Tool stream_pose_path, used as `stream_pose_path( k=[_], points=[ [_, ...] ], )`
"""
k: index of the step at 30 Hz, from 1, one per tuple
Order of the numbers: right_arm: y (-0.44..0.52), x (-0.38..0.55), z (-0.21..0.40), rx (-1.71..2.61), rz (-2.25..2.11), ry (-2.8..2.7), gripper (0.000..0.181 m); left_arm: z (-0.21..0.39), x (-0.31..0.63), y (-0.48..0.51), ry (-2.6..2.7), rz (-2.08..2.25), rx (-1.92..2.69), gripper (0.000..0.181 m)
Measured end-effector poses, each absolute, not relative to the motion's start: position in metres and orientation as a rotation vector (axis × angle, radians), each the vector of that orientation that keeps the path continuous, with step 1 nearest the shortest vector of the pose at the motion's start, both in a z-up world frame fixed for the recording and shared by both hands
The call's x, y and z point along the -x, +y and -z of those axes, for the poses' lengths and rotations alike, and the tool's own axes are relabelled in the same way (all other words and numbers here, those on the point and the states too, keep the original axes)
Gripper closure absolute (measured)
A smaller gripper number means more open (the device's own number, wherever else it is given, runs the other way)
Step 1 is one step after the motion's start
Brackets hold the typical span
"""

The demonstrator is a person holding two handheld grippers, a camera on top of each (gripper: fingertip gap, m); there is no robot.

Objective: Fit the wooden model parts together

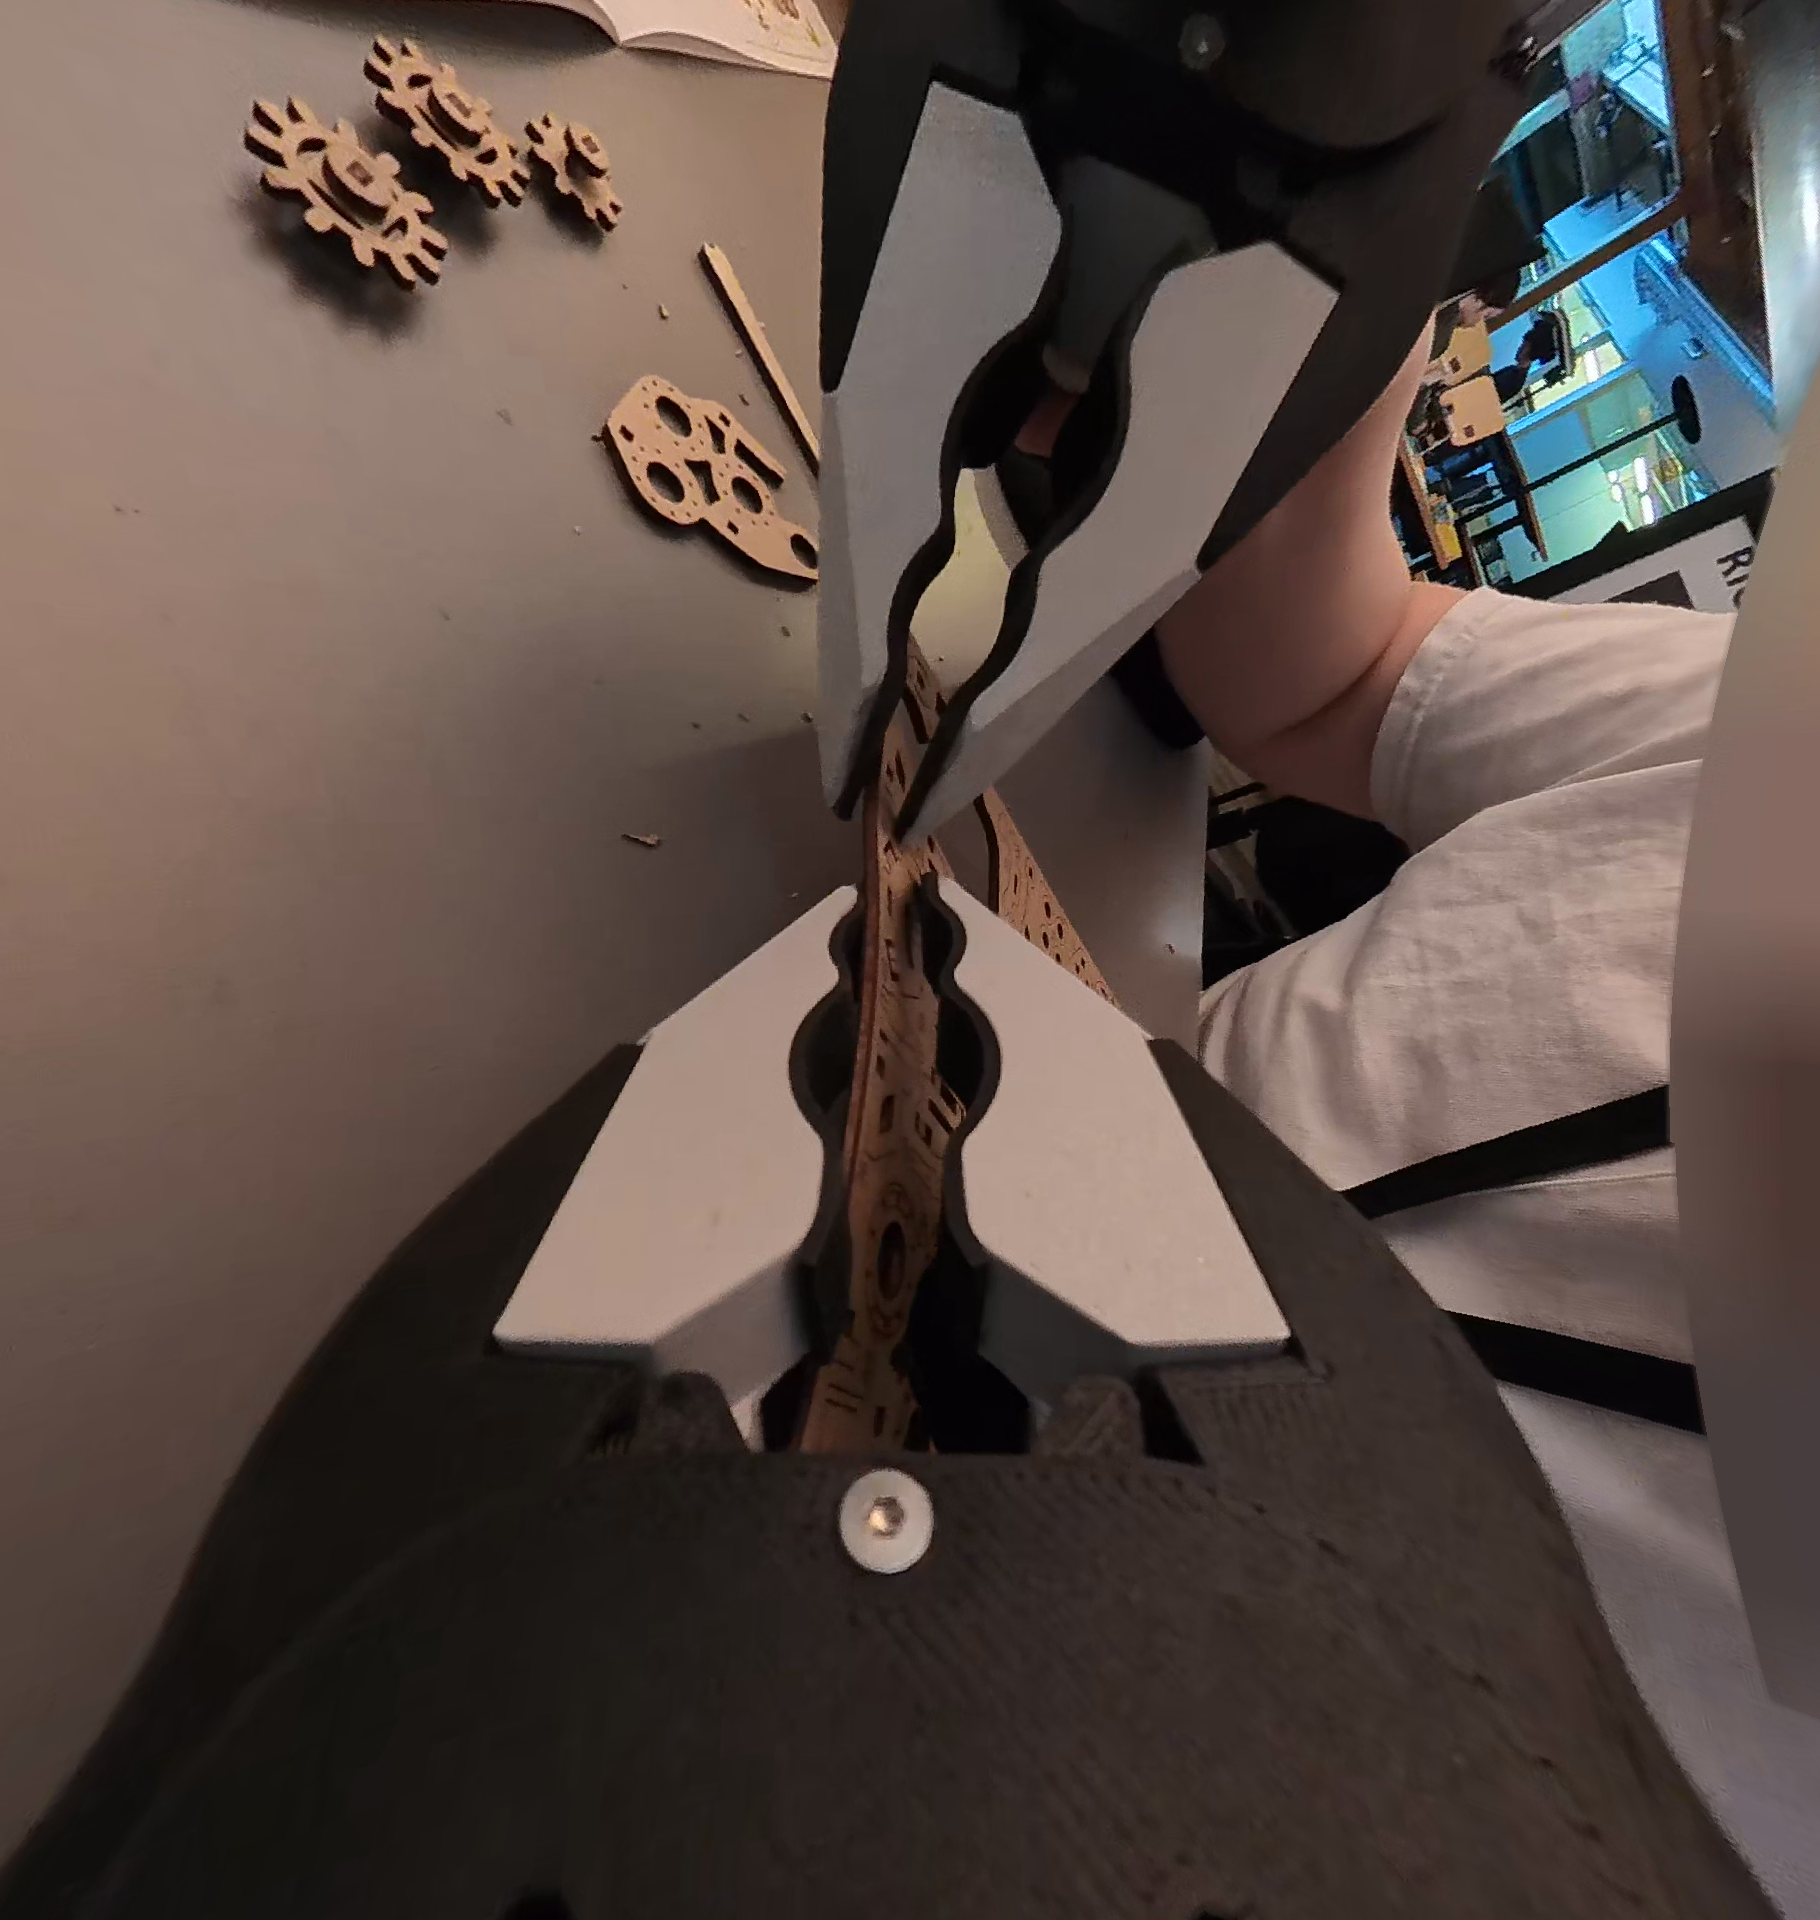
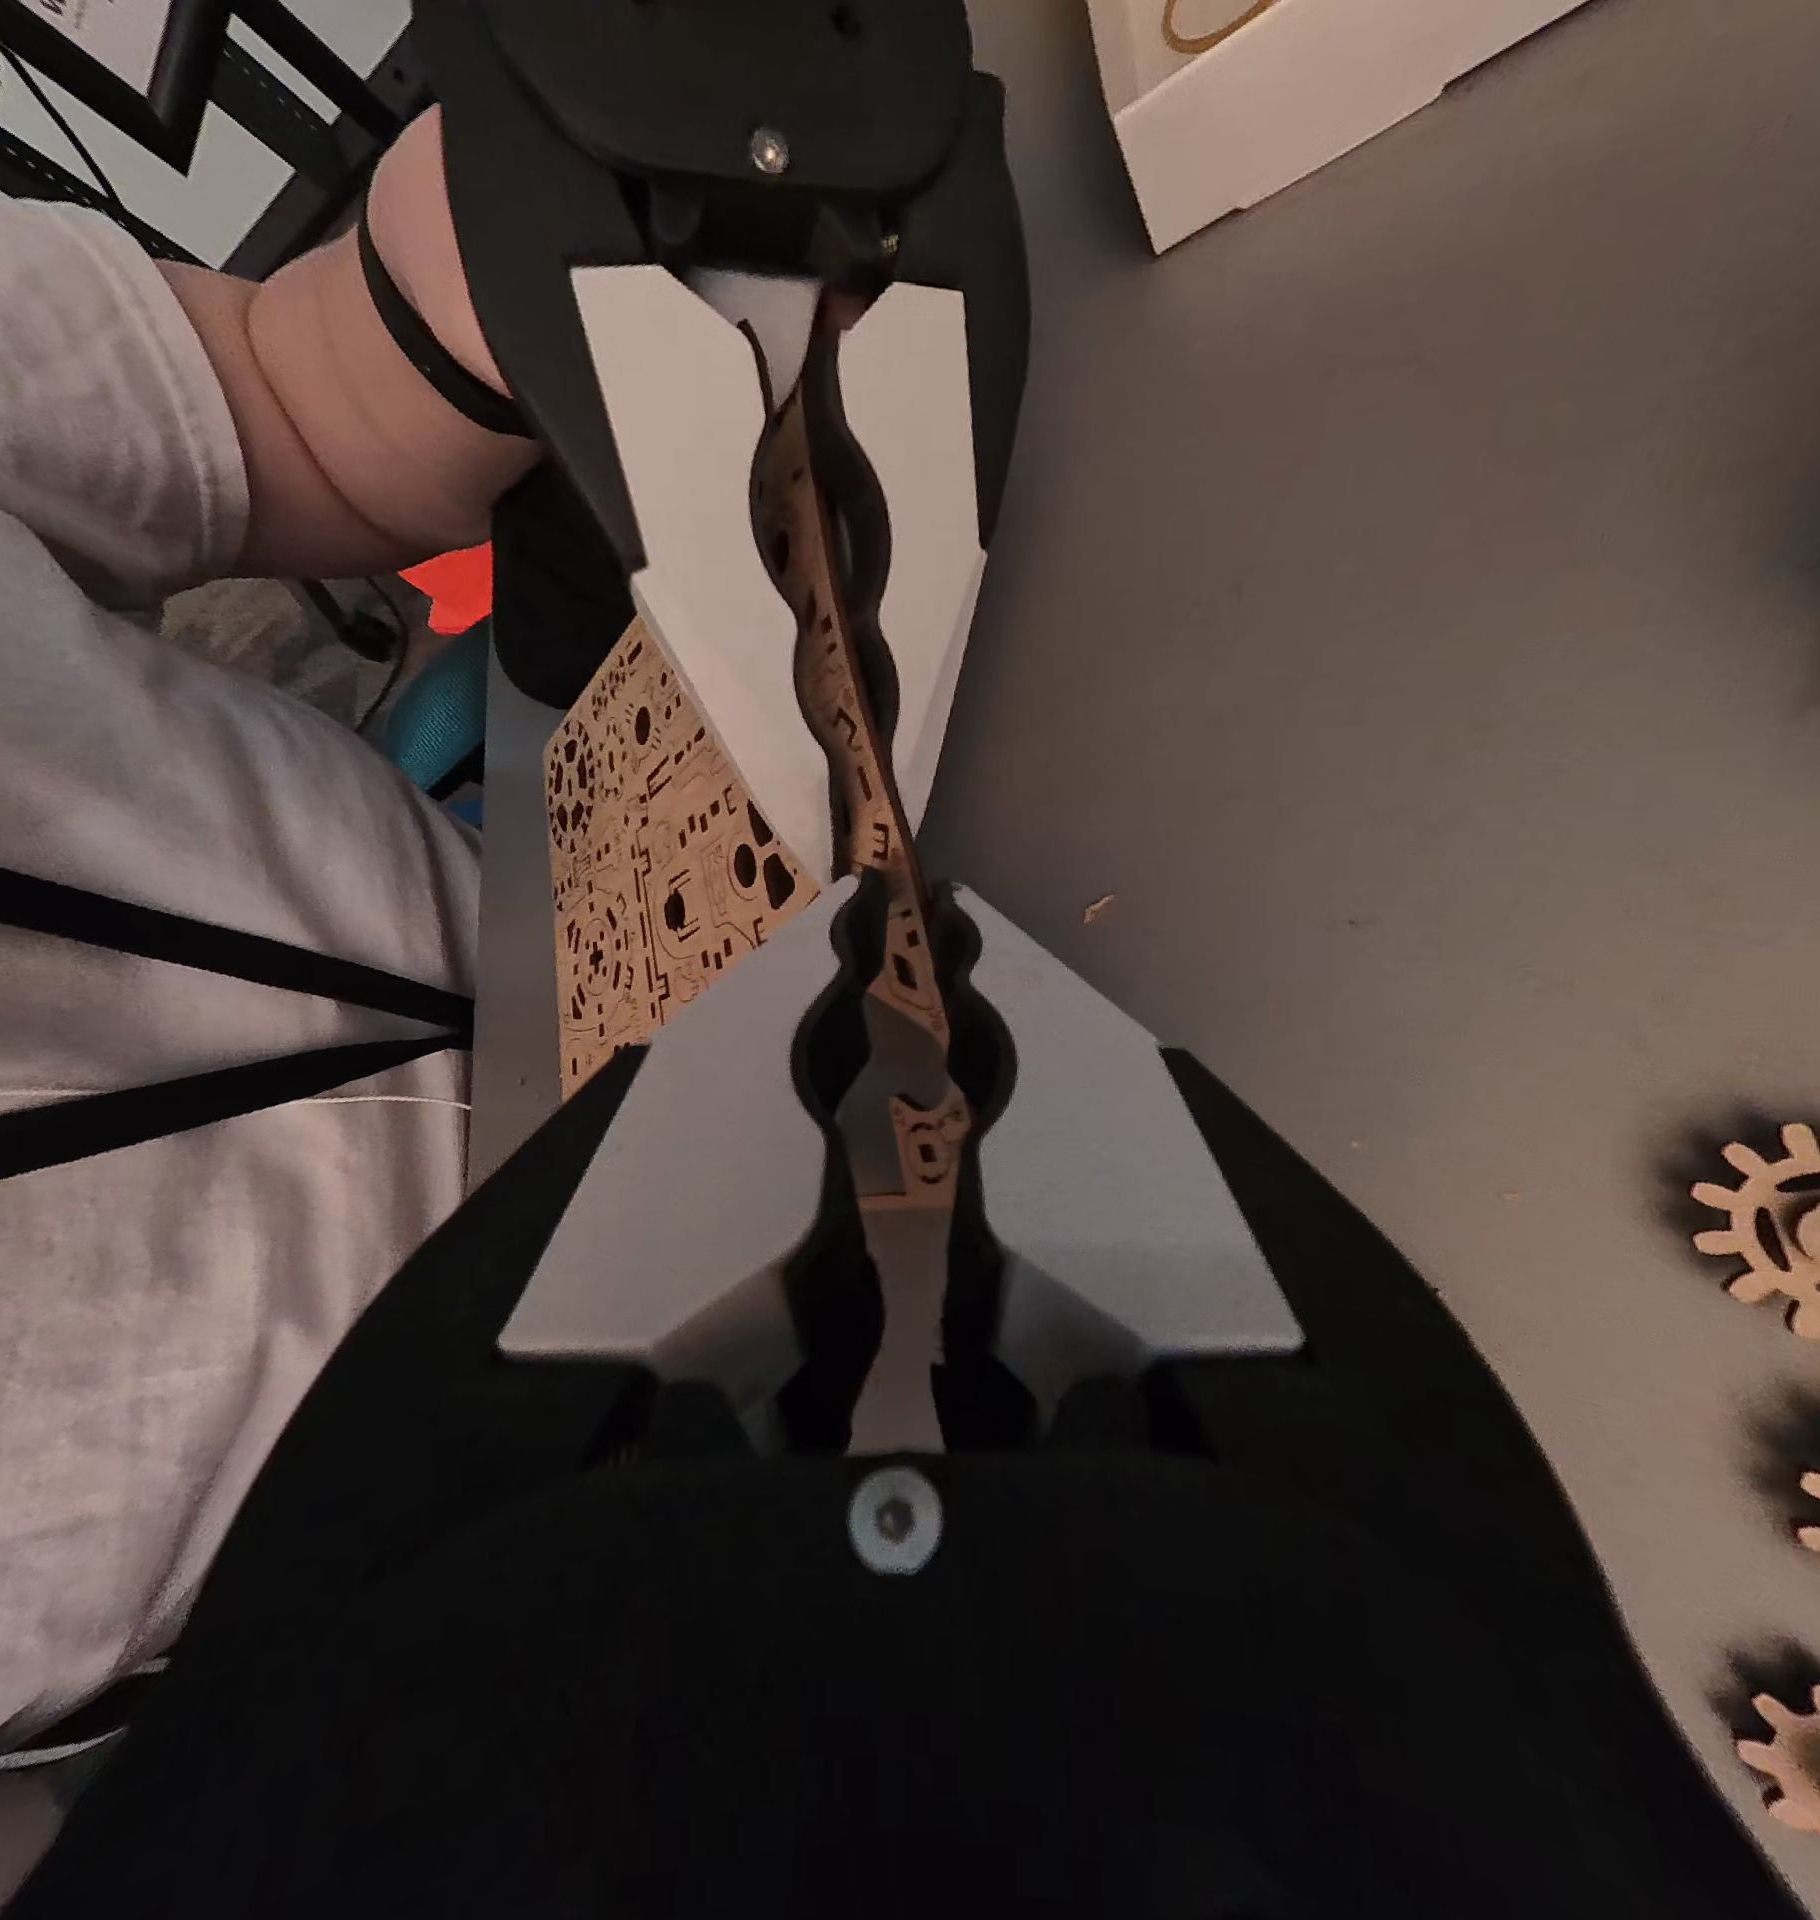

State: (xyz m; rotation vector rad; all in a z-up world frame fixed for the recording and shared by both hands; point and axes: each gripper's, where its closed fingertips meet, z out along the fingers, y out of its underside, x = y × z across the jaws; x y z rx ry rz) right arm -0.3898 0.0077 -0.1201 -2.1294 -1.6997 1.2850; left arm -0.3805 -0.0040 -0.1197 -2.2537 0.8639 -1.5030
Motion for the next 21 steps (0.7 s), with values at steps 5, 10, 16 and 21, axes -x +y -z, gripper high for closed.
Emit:
stream_pose_path(
  k=[5, 10, 16, 21],
  points=[
    [0.009, 0.391, 0.126, 2.118, -1.247, -1.714, 0.173, 0.126, 0.382, -0.003, 0.876, 1.454, 2.282, 0.173],
    [0.009, 0.392, 0.126, 2.089, -1.322, -1.709, 0.173, 0.127, 0.383, -0.002, 0.9, 1.428, 2.286, 0.173],
    [0.017, 0.392, 0.113, 2.1, -1.519, -1.545, 0.172, 0.116, 0.383, 0.003, 0.895, 1.479, 2.197, 0.172],
    [0.017, 0.393, 0.108, 2.119, -1.592, -1.468, 0.175, 0.113, 0.383, 0.003, 0.899, 1.467, 2.173, 0.171]
  ],
)
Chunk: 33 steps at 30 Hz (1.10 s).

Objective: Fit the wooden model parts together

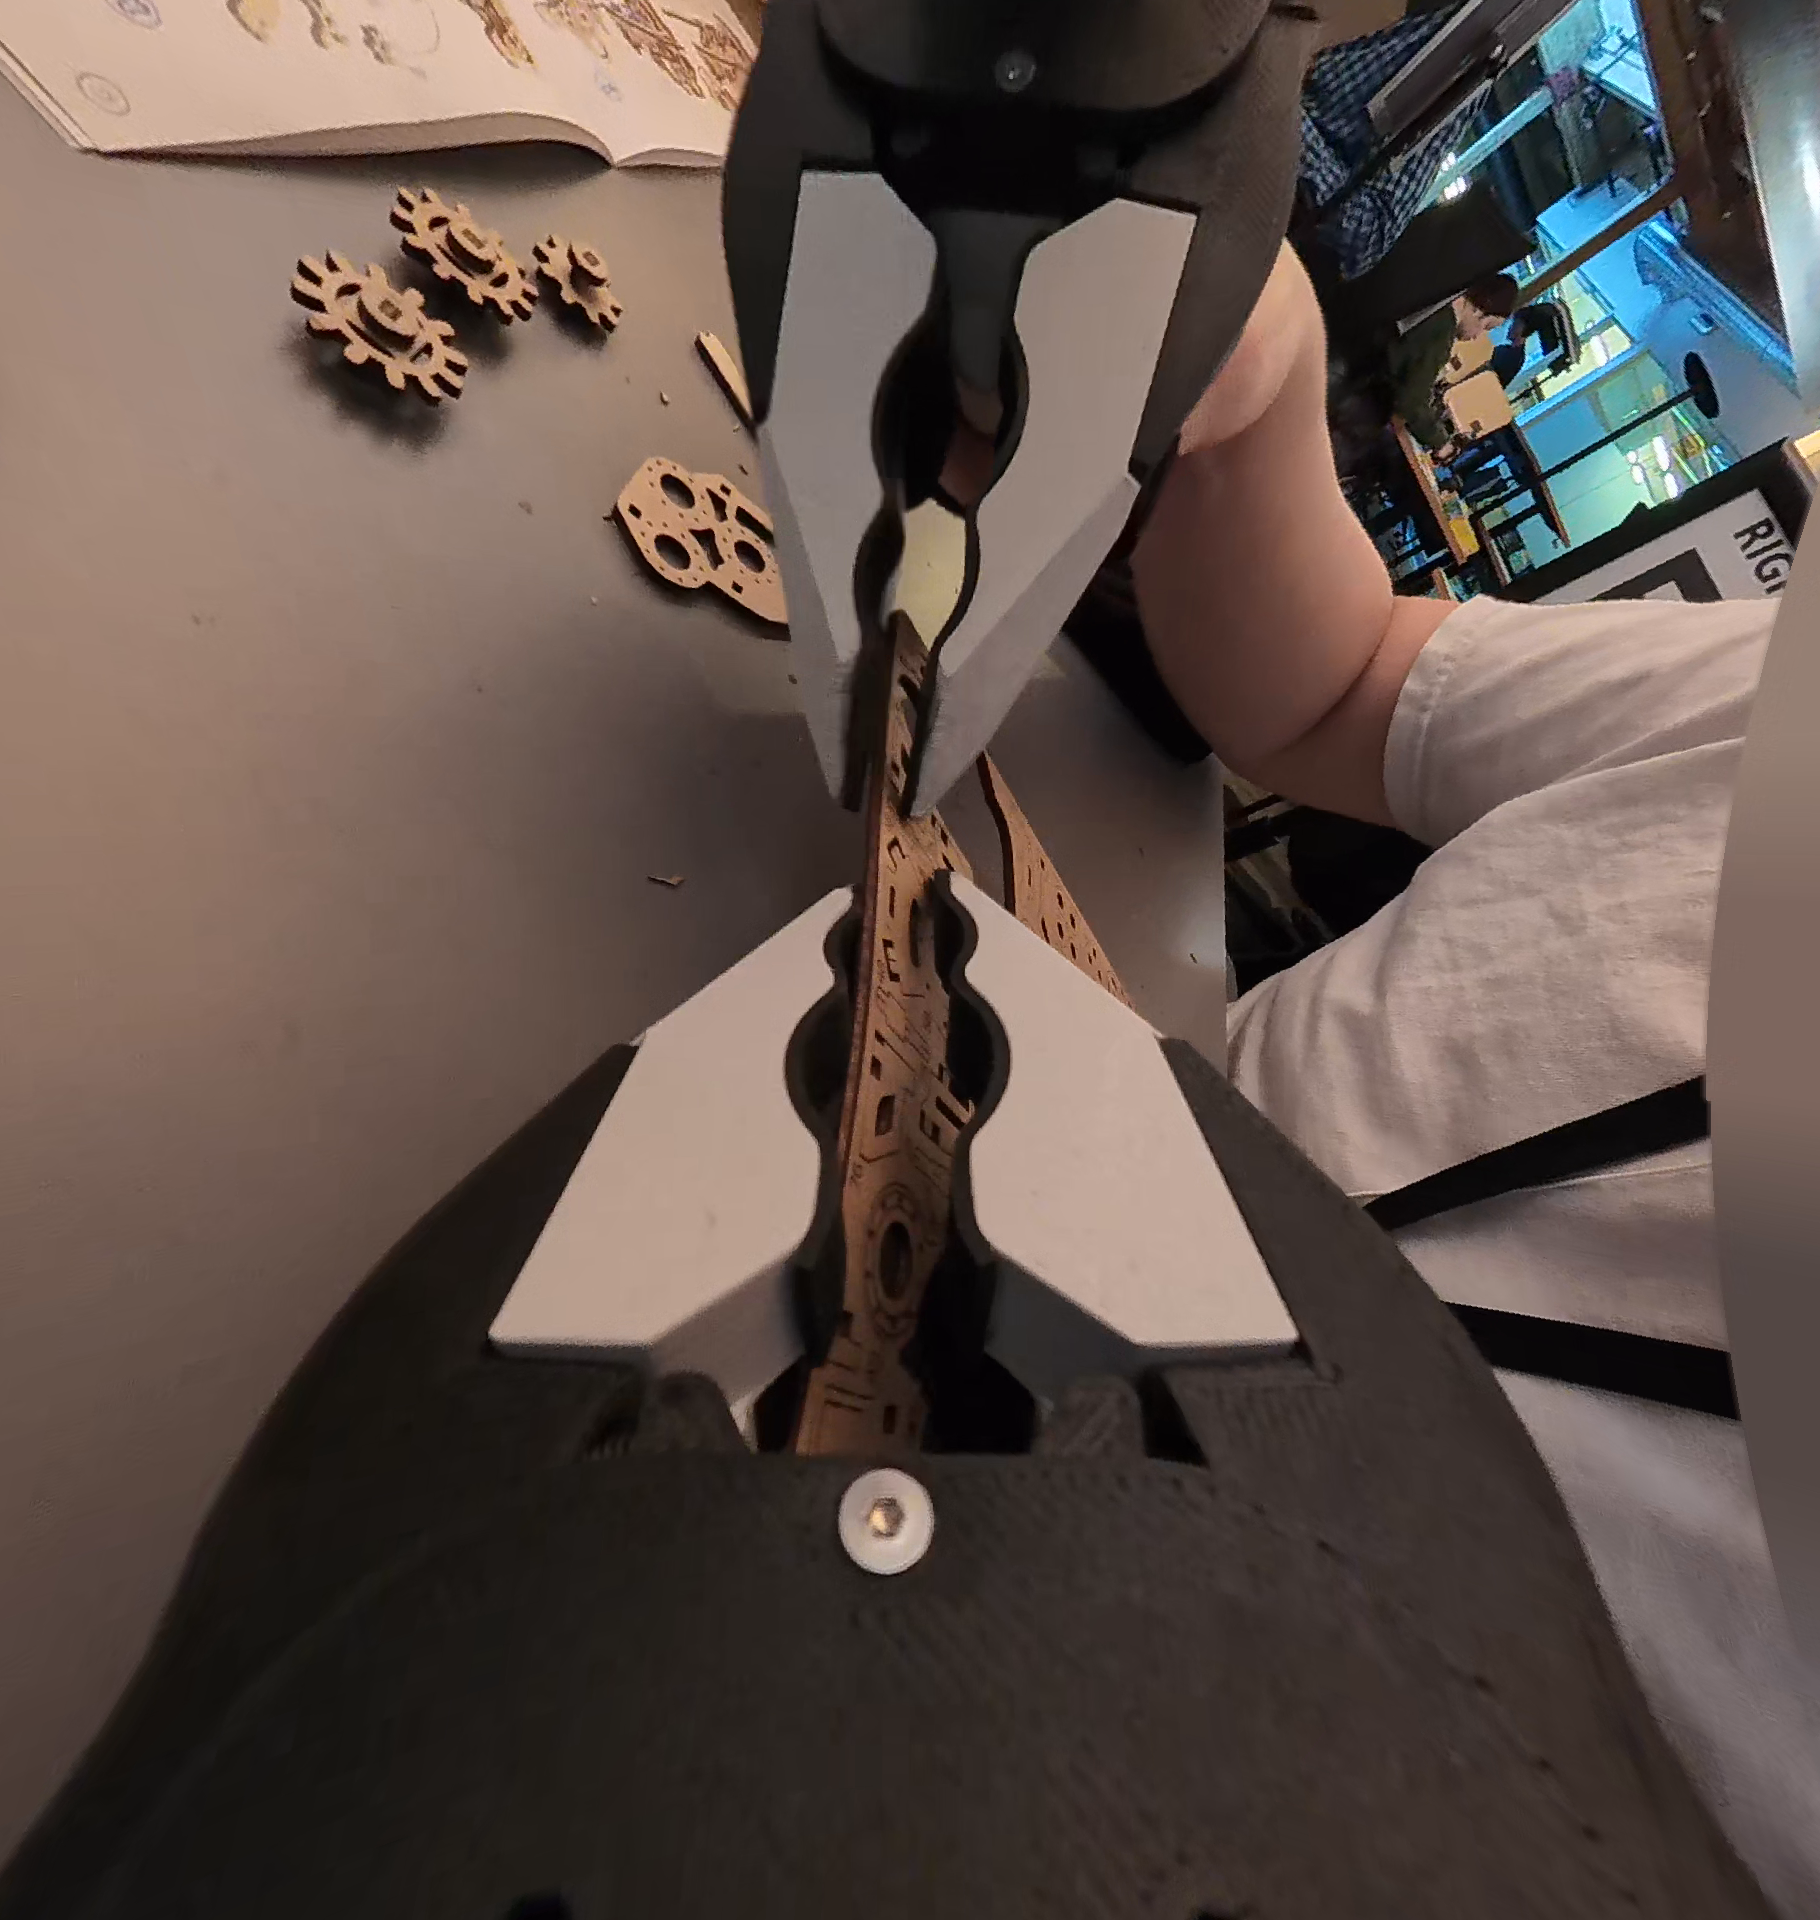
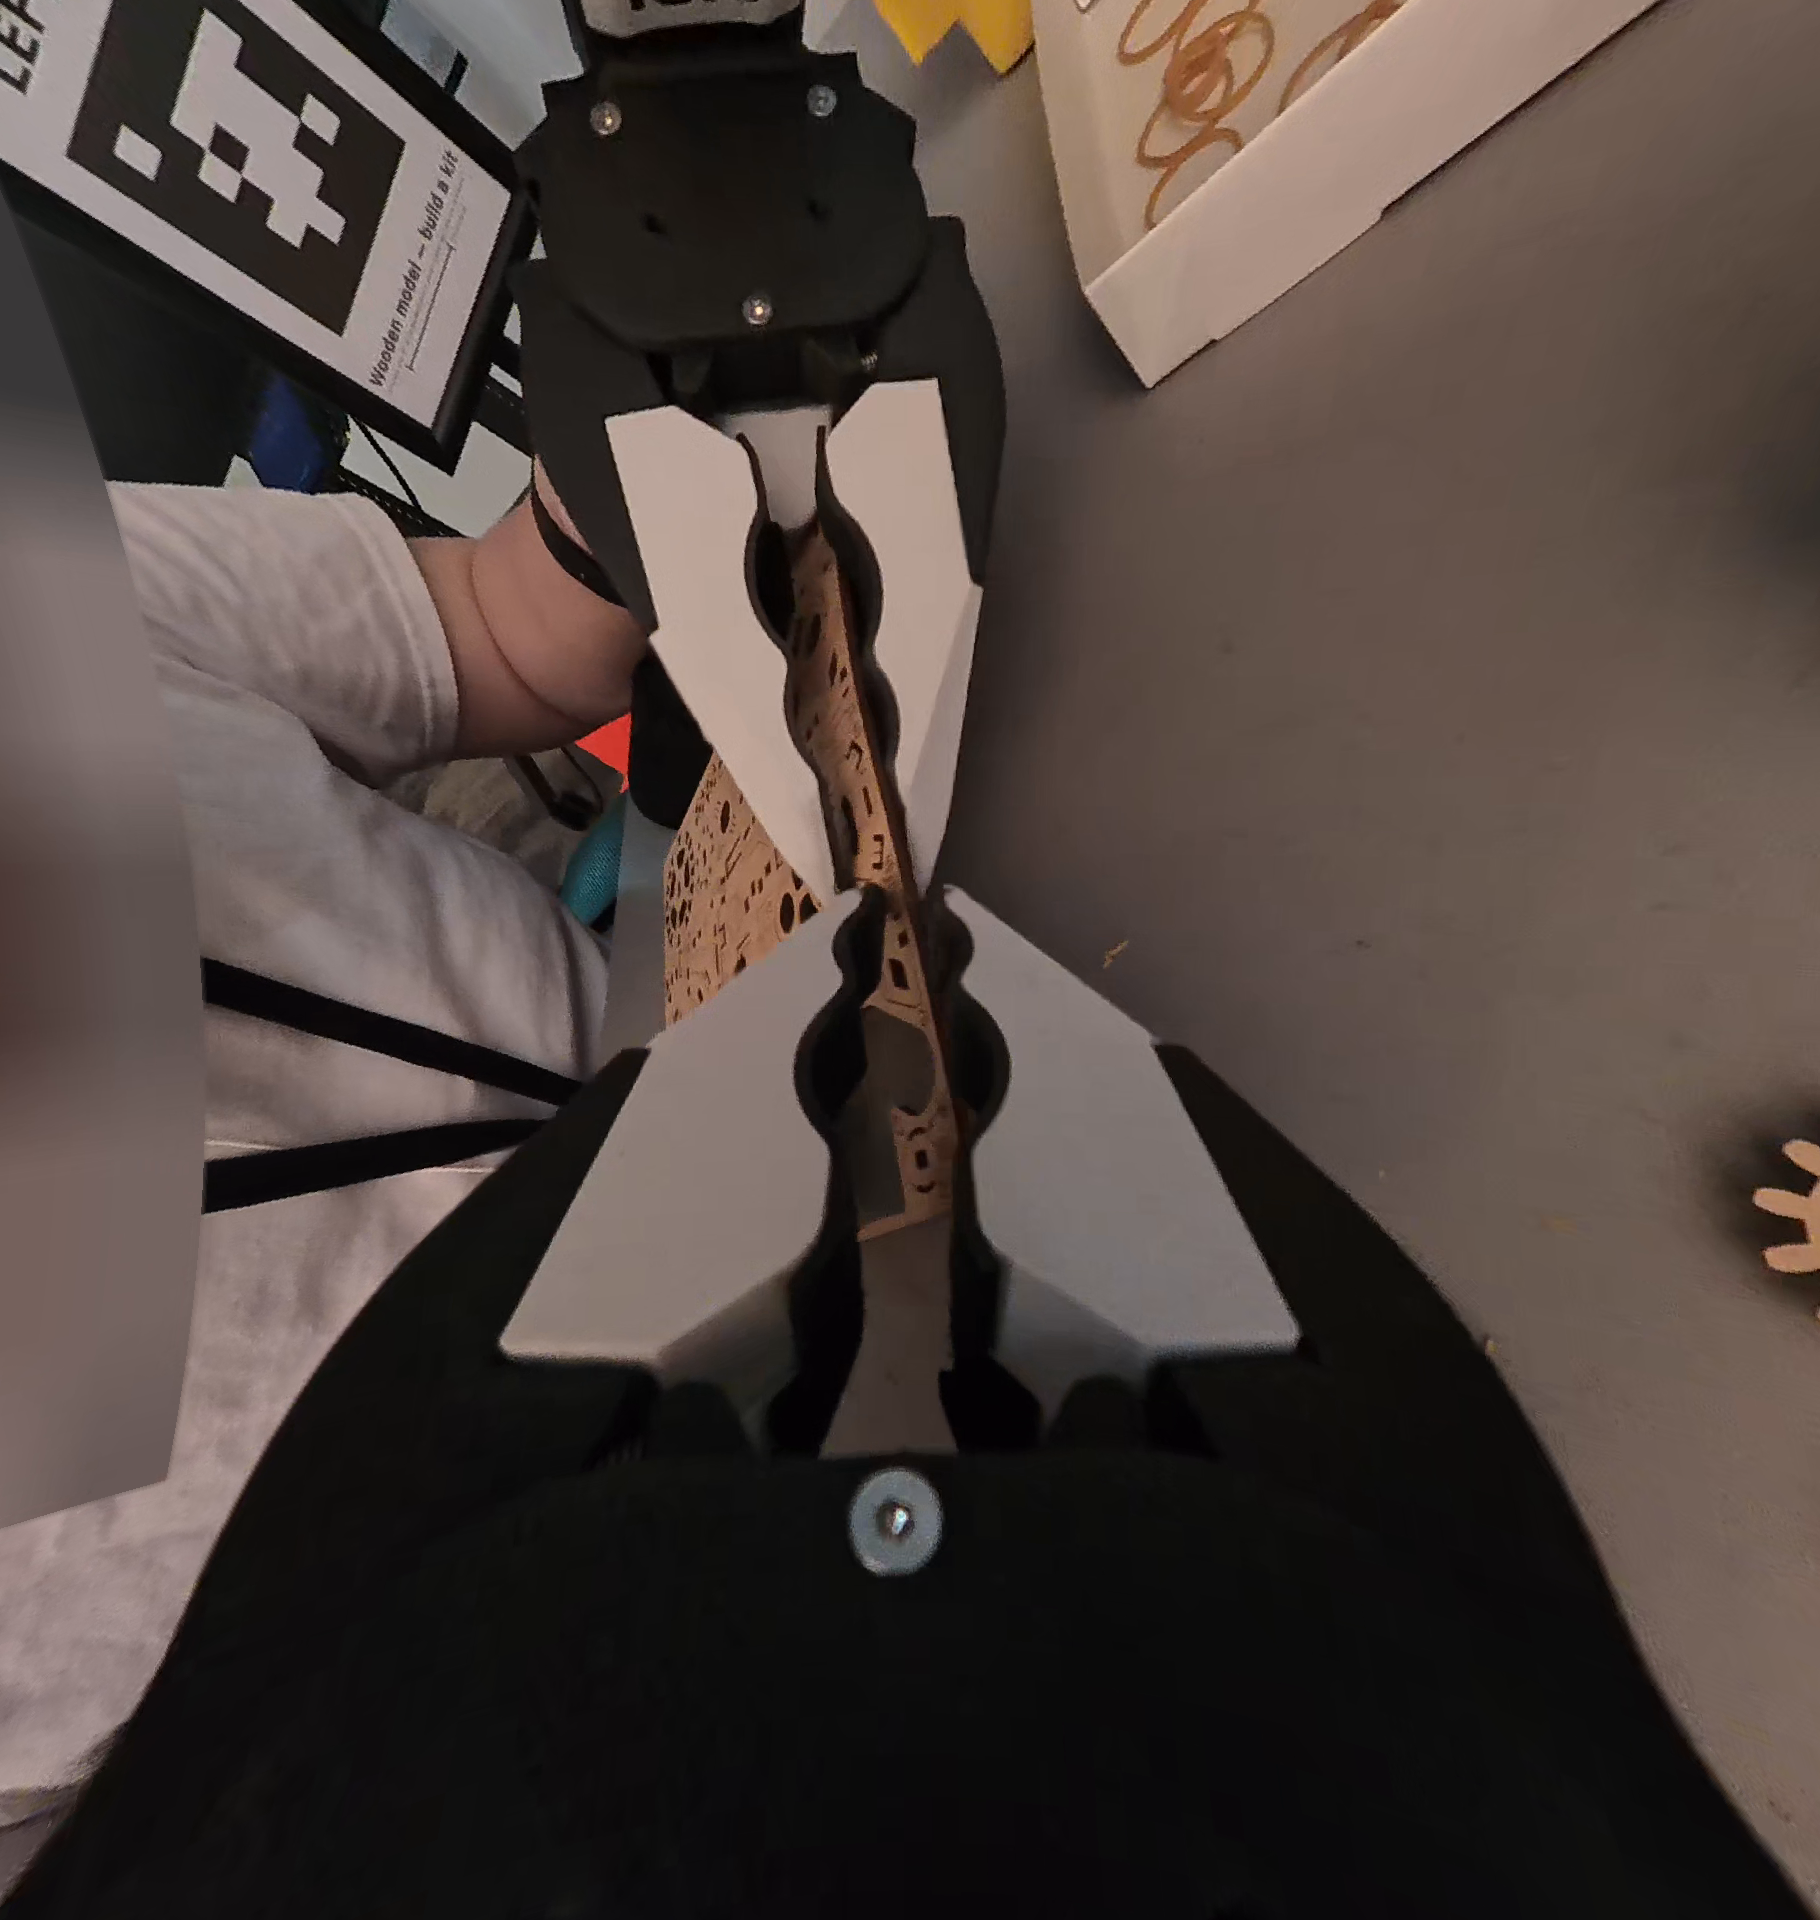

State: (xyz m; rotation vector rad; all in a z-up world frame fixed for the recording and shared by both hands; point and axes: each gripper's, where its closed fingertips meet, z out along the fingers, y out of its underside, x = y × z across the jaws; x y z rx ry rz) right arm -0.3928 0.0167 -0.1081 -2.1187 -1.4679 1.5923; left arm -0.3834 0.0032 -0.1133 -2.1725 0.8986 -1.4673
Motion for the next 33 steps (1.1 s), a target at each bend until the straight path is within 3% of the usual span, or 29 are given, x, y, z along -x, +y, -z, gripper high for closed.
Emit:
stream_pose_path(
  k=[33],
  points=[
    [0.018, 0.397, 0.12, 2.058, -1.432, -1.527, 0.172, 0.12, 0.387, 0.006, 0.885, 1.383, 2.209, 0.175]
  ],
)
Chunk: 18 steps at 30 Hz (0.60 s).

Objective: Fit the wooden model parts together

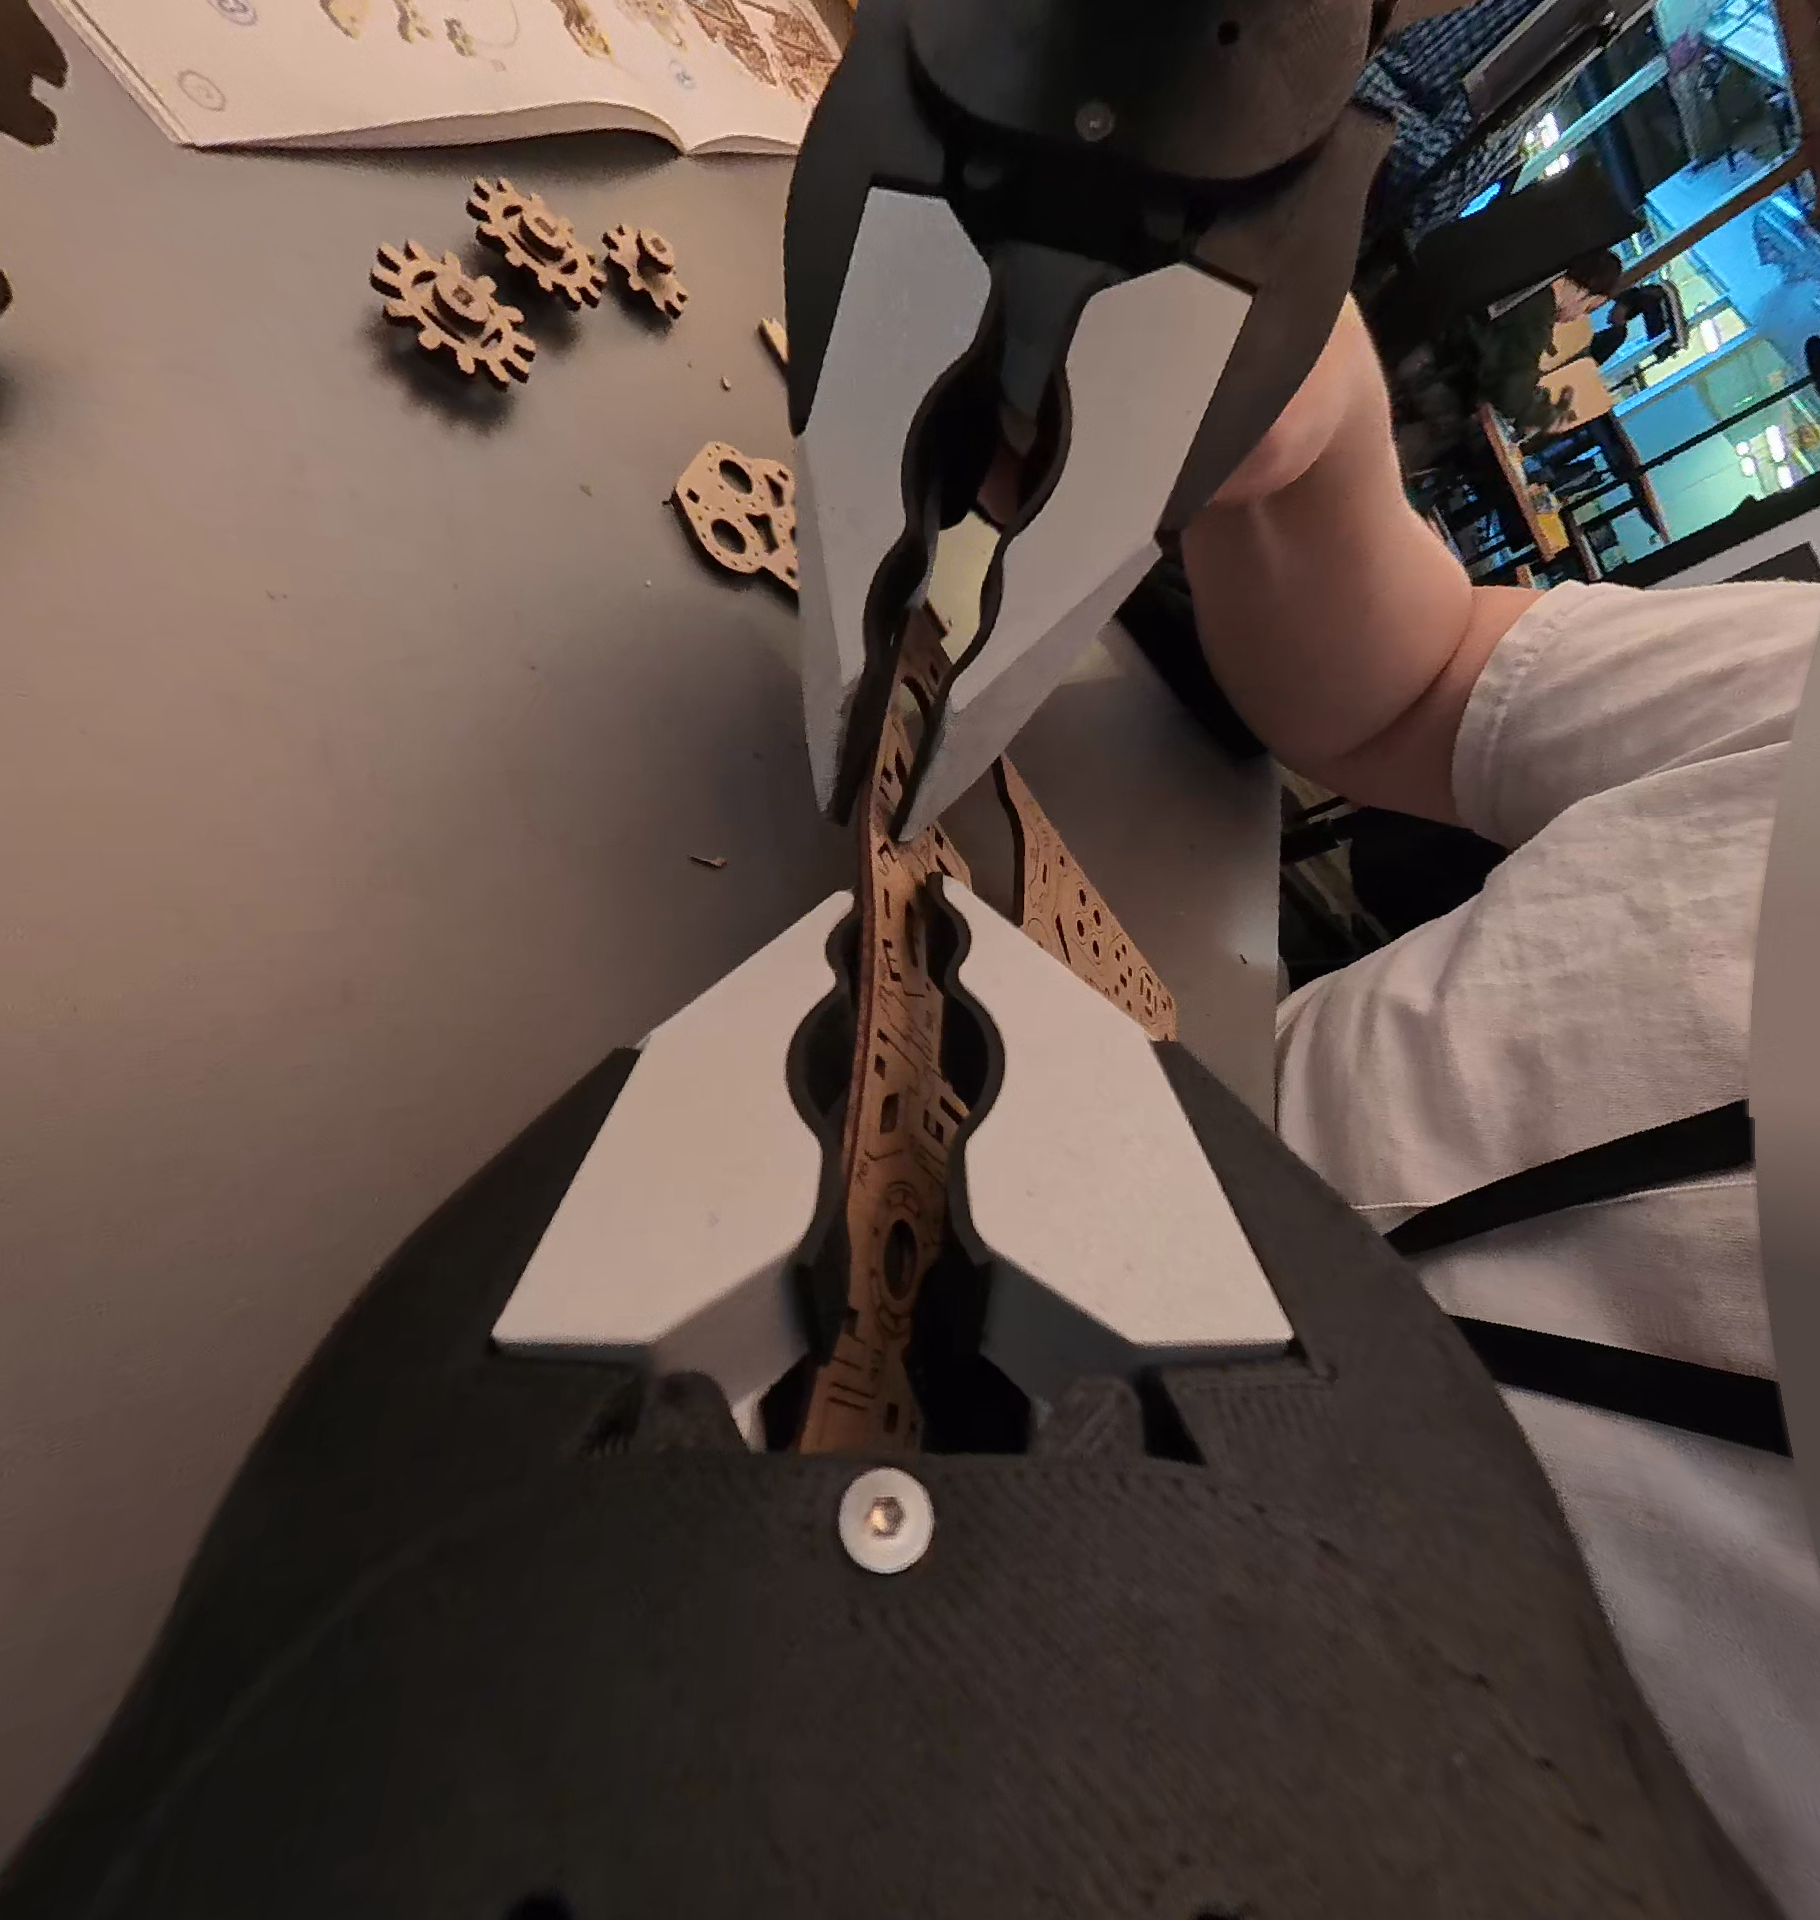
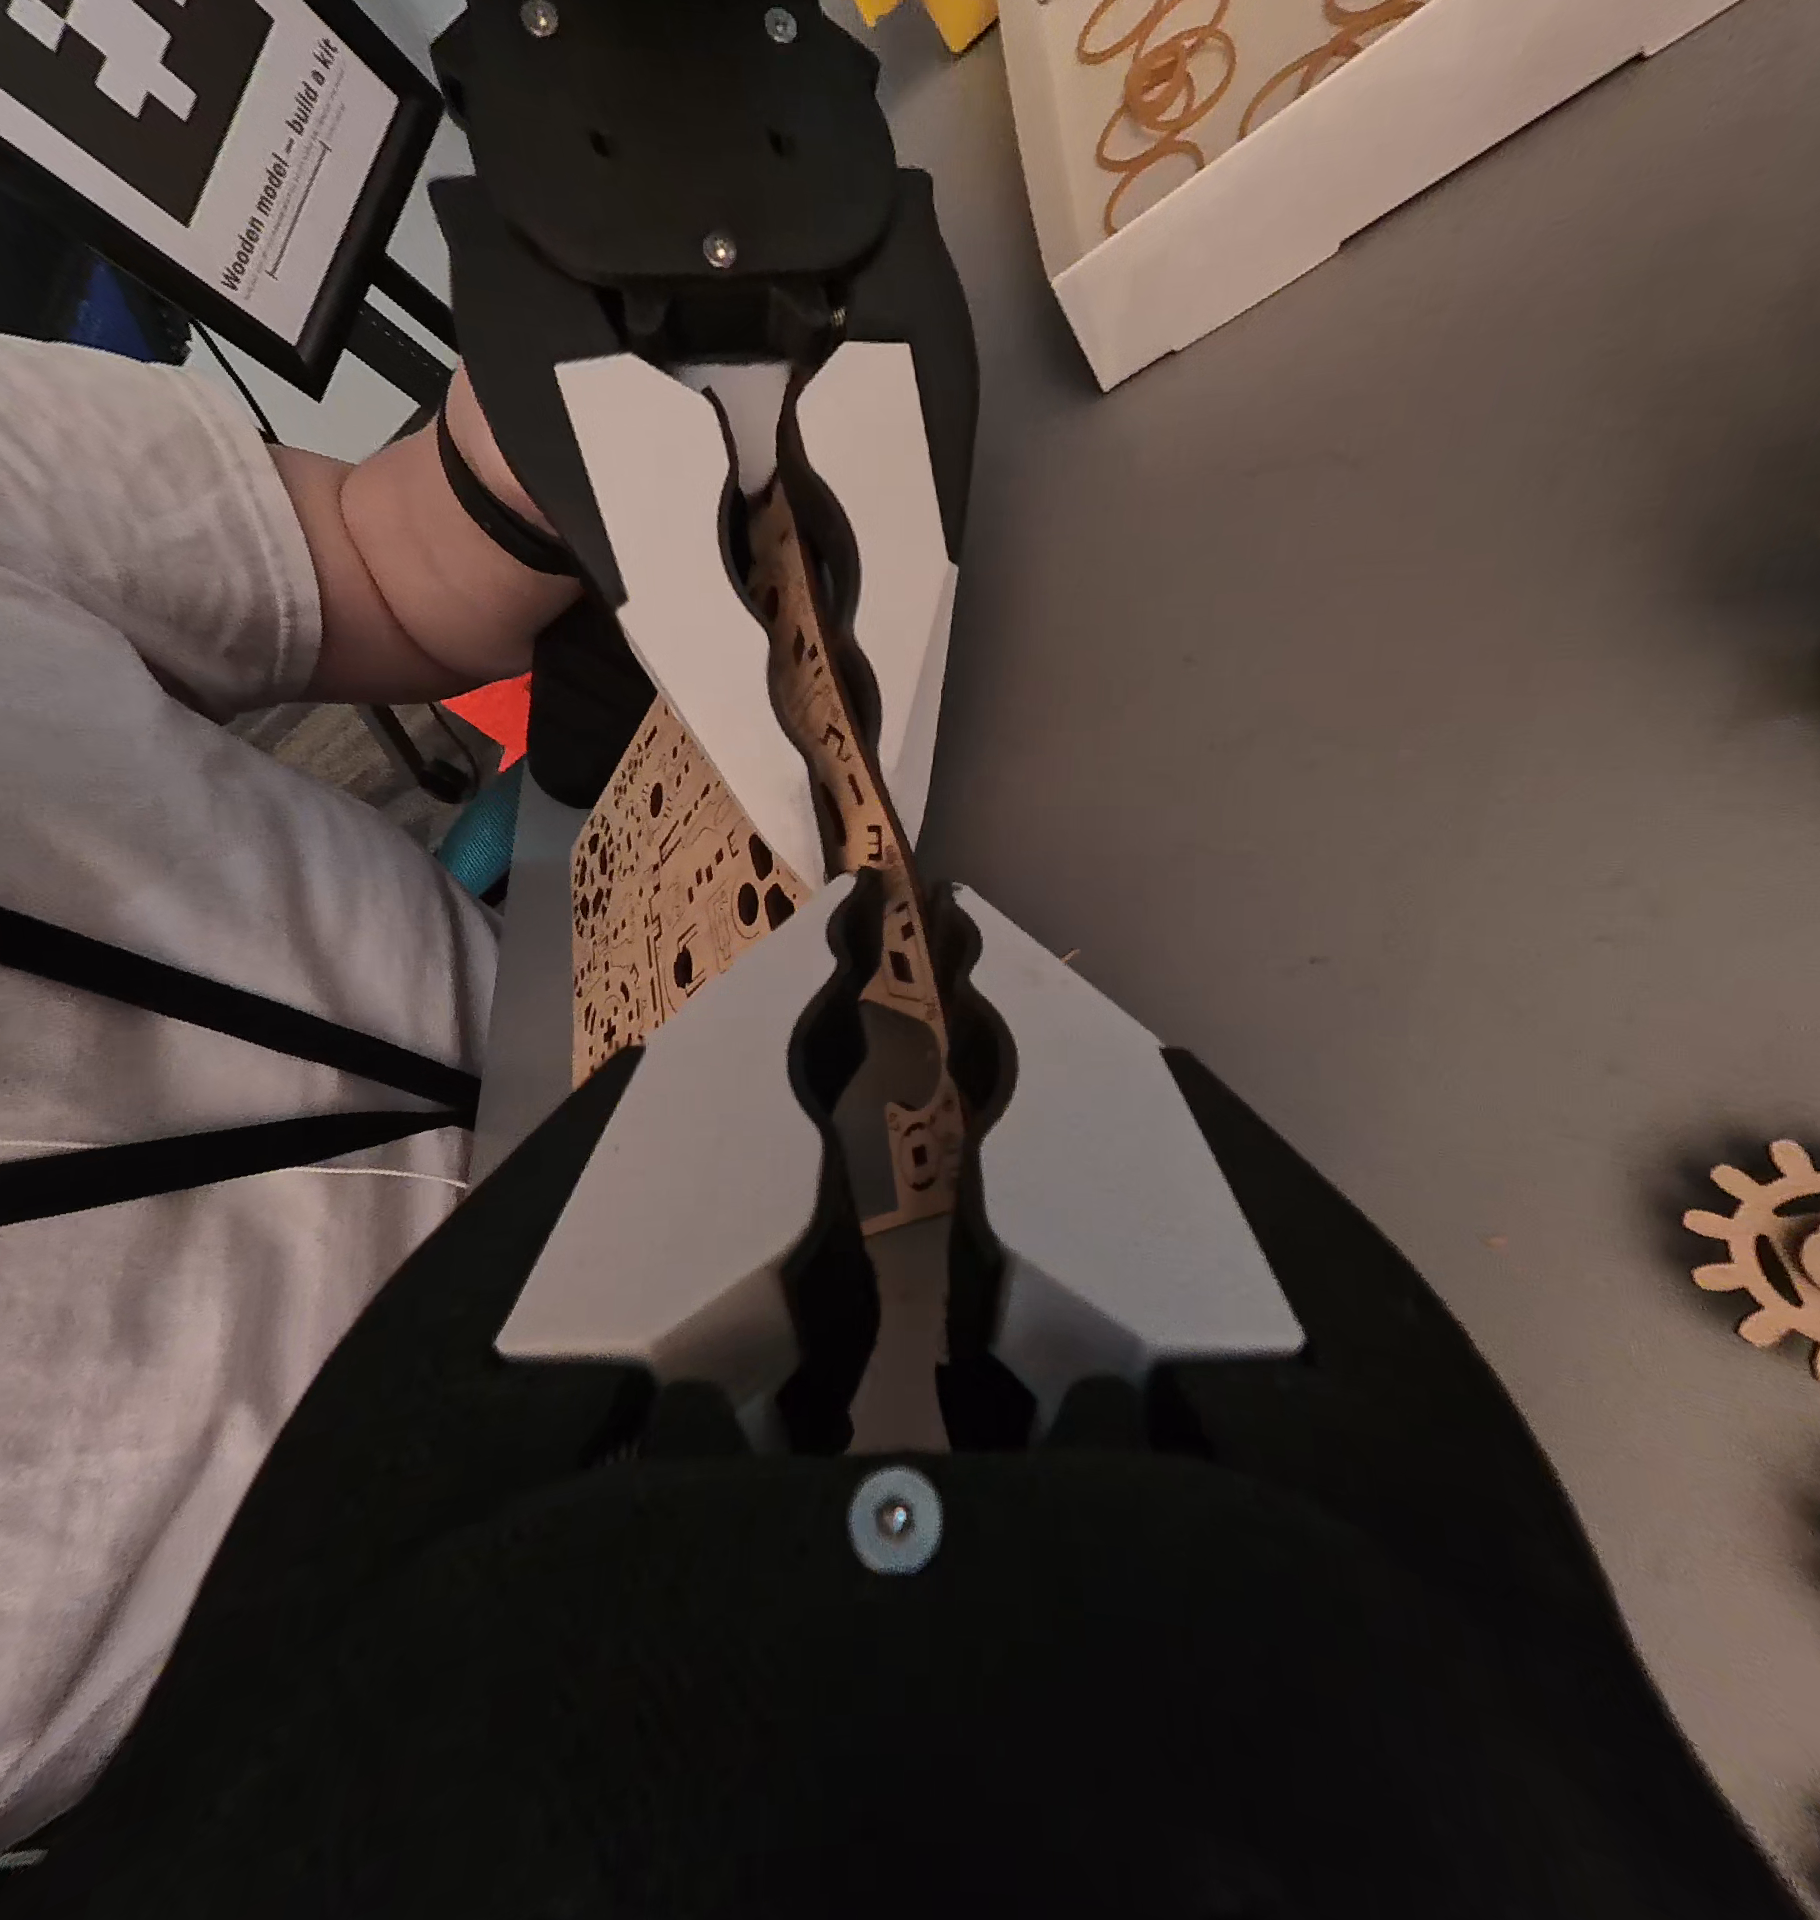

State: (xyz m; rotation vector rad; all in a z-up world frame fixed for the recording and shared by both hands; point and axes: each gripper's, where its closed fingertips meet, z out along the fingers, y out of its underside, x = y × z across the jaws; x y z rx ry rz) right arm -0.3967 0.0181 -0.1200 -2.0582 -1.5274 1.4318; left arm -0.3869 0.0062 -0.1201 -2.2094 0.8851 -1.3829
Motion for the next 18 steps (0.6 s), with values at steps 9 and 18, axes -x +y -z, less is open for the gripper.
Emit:
stream_pose_path(
  k=[9, 18],
  points=[
    [0.02, 0.398, 0.126, 2.04, -1.346, -1.568, 0.171, 0.126, 0.389, 0.008, 0.891, 1.323, 2.238, 0.173],
    [0.021, 0.388, 0.107, 1.953, -1.273, -1.627, 0.175, 0.113, 0.383, 0.004, 0.896, 1.461, 2.159, 0.173]
  ],
)
